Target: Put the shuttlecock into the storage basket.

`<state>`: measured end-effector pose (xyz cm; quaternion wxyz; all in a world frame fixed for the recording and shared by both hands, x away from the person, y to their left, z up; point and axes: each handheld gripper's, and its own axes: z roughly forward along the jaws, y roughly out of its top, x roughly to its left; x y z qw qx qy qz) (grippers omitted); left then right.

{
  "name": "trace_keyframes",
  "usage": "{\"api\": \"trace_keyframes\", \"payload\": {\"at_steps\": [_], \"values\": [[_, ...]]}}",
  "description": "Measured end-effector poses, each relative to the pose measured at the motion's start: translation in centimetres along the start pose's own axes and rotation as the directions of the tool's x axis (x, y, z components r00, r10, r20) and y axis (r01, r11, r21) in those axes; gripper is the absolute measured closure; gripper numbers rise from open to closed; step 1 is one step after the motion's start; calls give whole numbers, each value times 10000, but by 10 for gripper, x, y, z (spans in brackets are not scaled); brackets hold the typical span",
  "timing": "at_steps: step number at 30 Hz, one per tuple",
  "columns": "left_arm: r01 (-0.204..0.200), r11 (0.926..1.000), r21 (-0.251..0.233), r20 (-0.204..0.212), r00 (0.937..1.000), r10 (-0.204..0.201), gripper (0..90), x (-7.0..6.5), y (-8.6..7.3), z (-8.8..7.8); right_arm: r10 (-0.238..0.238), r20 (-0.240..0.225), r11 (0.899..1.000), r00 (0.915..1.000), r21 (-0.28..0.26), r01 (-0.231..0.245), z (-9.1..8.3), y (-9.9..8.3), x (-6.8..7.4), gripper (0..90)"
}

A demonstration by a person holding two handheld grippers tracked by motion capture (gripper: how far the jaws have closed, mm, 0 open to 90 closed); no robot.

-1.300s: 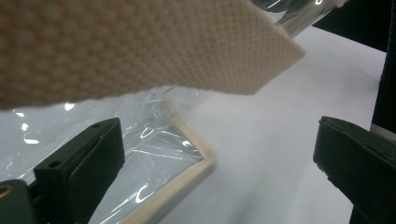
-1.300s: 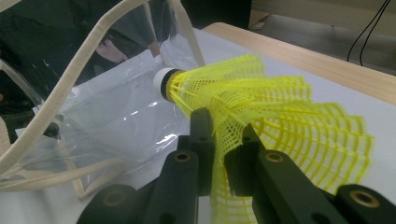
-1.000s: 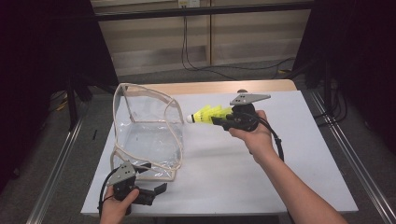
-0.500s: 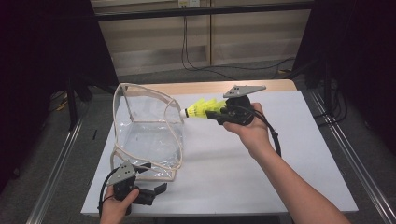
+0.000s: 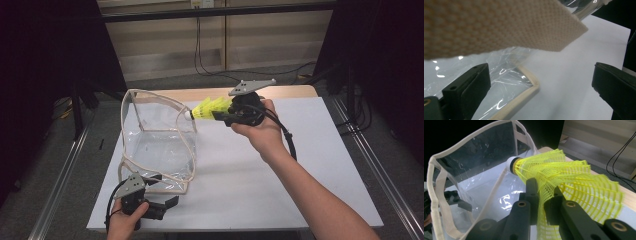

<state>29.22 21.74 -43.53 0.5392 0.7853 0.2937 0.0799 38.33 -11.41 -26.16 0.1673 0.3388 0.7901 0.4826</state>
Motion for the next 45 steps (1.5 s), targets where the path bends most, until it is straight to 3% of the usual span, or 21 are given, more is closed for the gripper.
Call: {"api": "trace_keyframes", "payload": {"at_steps": [16, 29, 31, 45], "values": [[-11, 10000, -37, 70, 10000, 11, 20, 1, 0, -1, -286, -126, 9995, 9995, 115, 287, 27, 25, 29, 835], [2, 10000, -45, 78, 10000, -2, 21, 1, 0, -1, -436, -131, 9986, 9990, 293, 440, 40, 28, 37, 835], [2, 10000, -30, -106, 9999, -2, 22, 0, 0, -1, -447, -141, 9986, 9989, 264, 450, 42, 28, 39, 835], [20, 10000, -44, 75, 10000, -20, 23, 1, 0, -2, -444, -170, 9987, 9989, 226, 448, 54, 30, 47, 835]]}}
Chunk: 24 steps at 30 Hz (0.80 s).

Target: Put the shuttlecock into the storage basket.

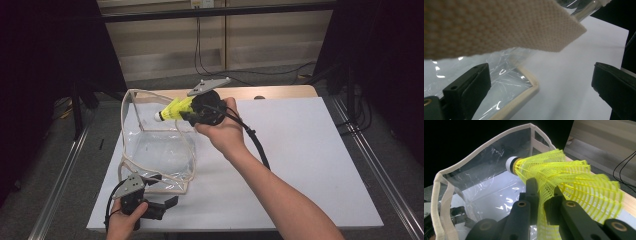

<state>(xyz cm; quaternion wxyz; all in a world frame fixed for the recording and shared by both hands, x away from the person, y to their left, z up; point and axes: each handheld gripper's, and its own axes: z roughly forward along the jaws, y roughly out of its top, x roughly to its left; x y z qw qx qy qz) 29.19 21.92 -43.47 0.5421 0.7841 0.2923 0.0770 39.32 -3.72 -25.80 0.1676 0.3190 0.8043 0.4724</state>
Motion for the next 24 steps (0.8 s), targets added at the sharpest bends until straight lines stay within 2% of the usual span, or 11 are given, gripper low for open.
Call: {"api": "trace_keyframes", "payload": {"at_steps": [24], "values": [[3, 10000, -22, 9, 10000, -3, 25, 0, 0, 0, -135, 48, 9998, 9999, 137, 134, 22, 3, 5, 835]]}}
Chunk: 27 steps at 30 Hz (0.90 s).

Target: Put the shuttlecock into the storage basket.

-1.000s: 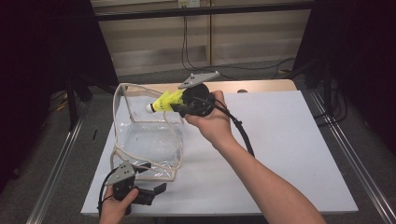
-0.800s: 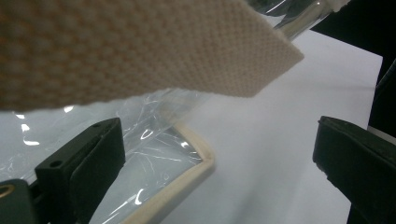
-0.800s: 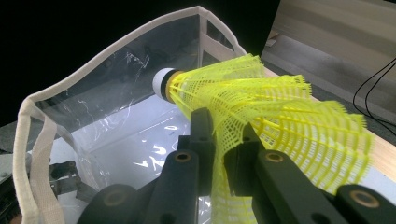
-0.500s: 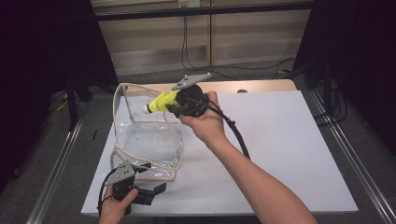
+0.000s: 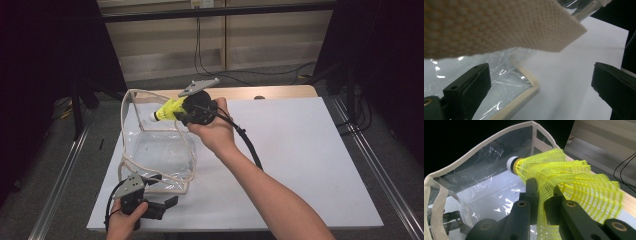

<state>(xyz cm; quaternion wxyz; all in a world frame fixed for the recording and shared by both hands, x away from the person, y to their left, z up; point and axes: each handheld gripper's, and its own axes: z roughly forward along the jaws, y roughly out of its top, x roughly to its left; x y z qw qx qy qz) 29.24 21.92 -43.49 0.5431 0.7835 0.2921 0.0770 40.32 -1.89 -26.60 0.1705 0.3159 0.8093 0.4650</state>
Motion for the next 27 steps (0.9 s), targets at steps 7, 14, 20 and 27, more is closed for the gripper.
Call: {"api": "trace_keyframes", "payload": {"at_steps": [7, 14, 20, 27], "values": [[8, 10000, -7, -5, 10000, -8, 25, 0, 0, 0, -37, -105, 10000, 9999, -4, 37, 5, 2, 4, 835], [17, 10000, -24, 7, 10000, -17, 25, 0, 0, 0, -166, -231, 9999, 9996, 14, 167, 9, 6, 12, 835], [3, 10000, -14, 20, 10000, -3, 25, 1, 0, 0, -273, -335, 9996, 9991, 86, 276, 19, 7, 23, 835], [-19, 10000, -2, -97, 10000, 19, 25, 0, 0, 0, -603, -548, 9977, 9967, 272, 619, 32, 8, 38, 835]]}}
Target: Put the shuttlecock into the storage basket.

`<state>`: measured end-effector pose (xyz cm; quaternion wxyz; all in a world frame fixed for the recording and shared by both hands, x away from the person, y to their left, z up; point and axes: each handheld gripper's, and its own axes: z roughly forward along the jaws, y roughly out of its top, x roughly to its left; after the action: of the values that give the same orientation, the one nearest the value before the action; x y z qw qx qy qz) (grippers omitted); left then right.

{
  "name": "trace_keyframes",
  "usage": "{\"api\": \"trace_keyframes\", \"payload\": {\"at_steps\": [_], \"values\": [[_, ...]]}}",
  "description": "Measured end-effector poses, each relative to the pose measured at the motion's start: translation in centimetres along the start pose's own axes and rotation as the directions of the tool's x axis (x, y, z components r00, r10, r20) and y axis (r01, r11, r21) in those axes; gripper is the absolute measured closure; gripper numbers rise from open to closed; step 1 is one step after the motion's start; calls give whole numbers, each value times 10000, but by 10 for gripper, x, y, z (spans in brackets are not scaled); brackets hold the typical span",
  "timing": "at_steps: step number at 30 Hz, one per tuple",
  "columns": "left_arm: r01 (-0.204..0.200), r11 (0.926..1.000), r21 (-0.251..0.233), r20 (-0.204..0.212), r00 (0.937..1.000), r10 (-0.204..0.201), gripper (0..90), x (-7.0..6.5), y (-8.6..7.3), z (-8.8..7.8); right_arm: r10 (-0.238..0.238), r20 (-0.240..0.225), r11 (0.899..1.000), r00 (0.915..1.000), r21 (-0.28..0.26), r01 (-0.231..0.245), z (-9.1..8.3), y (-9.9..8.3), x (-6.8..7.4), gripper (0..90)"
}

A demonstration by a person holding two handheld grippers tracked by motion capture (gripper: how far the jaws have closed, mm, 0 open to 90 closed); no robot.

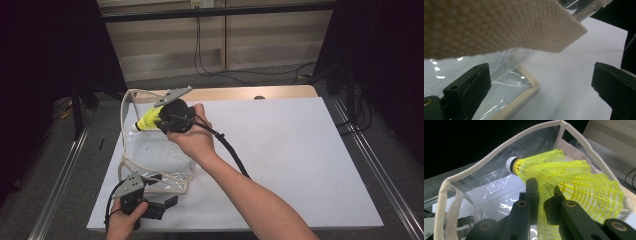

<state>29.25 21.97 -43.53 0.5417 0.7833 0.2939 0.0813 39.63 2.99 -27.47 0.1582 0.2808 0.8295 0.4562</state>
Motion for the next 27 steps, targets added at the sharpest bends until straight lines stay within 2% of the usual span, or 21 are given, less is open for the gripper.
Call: {"api": "trace_keyframes", "payload": {"at_steps": [8, 9, 16, 17, 18, 27], "values": [[50, 10000, -41, 33, 10000, -49, 25, 0, 0, 0, -164, -297, 9996, 9994, 205, 170, 15, -2, 12, 835], [41, 10000, -53, 199, 9998, -40, 25, 1, 0, 0, -199, -314, 9995, 9993, 228, 206, 17, -2, 13, 835], [35, 10000, -51, 195, 9998, -34, 25, 1, 0, 0, -261, -347, 9983, 9991, 516, 278, 26, -5, 16, 835], [46, 10000, -47, 32, 10000, -46, 25, 0, 0, 0, -240, -372, 9983, 9990, 513, 259, 28, -5, 17, 834], [43, 10000, -62, 191, 9998, -42, 25, 1, 0, 0, -219, -405, 9983, 9989, 525, 240, 29, -5, 17, 834], [47, 10000, -66, 185, 9998, -46, 25, 1, 0, 0, -220, -518, 9974, 9984, 673, 255, 39, -8, 22, 833]]}}
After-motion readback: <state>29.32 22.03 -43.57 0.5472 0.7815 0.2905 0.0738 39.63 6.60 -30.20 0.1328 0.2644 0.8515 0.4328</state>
